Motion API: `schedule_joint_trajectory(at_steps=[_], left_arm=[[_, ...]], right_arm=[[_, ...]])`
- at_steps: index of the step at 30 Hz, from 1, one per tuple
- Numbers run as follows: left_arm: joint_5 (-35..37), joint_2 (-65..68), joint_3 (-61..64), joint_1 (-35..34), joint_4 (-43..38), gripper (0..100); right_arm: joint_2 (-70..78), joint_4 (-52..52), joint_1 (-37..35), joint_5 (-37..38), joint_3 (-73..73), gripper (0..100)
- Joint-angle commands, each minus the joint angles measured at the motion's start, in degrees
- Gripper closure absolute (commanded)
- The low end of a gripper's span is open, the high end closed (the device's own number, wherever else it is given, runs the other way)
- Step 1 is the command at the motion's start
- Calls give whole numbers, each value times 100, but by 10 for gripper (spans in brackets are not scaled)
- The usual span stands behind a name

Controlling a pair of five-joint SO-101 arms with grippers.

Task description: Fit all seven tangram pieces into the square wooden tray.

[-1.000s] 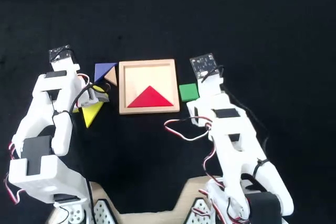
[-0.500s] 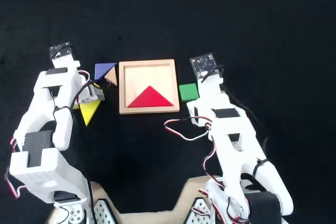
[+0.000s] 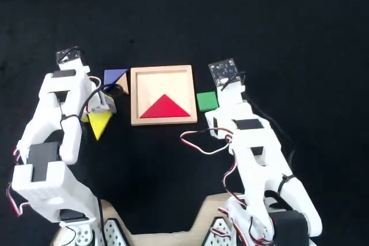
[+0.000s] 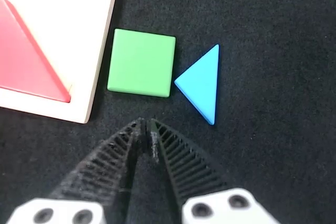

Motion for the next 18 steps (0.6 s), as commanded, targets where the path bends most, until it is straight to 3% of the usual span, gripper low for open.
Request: schedule_joint_trajectory(at_steps=[1, 10, 14, 18], left_arm=[[79, -677, -189, 312, 299, 747], [44, -1811, 910, 637, -695, 747], [88, -1987, 980, 374, -466, 743], [105, -2057, 980, -110, -158, 663]], right_arm=[[-180, -123, -114, 9, -31, 984], [-180, -123, -114, 9, -22, 984], [-180, -123, -114, 9, -22, 984], [-180, -123, -114, 9, -22, 984]])
